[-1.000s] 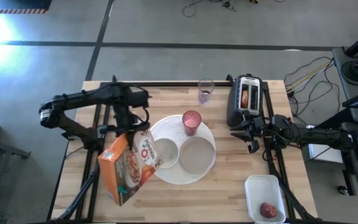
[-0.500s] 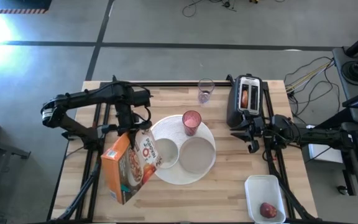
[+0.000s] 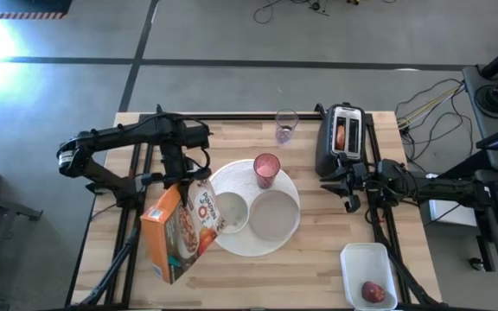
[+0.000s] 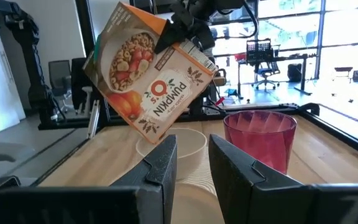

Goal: Arrange a breakfast setting
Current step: Pour the cereal from the orange cereal box into the white bowl

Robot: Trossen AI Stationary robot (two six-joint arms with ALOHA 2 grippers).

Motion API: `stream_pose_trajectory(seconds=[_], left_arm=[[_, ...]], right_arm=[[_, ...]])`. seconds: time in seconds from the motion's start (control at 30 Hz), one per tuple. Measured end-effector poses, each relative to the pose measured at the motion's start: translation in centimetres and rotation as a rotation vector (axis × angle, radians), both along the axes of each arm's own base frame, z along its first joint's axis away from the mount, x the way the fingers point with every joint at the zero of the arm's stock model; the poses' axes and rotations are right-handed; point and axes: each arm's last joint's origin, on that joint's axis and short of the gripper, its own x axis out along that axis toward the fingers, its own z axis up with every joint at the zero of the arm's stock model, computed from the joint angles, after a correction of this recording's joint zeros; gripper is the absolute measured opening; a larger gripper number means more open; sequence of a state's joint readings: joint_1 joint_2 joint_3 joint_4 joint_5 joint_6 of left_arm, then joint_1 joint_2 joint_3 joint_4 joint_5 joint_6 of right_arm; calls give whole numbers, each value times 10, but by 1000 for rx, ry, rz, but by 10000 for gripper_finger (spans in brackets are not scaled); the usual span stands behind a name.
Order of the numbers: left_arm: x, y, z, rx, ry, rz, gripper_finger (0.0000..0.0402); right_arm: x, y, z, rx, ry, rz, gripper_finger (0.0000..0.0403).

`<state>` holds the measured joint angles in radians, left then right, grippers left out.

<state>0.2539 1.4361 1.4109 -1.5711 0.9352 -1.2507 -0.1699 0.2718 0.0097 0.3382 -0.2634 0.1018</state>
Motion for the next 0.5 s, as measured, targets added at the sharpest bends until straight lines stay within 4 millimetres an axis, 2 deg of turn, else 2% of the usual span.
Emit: stream_pose_trajectory(seconds=[0.5], left_arm=[[1,4,-1,-16,-5,13,0]], right_arm=[[0,0,0,6,-1,0,84]])
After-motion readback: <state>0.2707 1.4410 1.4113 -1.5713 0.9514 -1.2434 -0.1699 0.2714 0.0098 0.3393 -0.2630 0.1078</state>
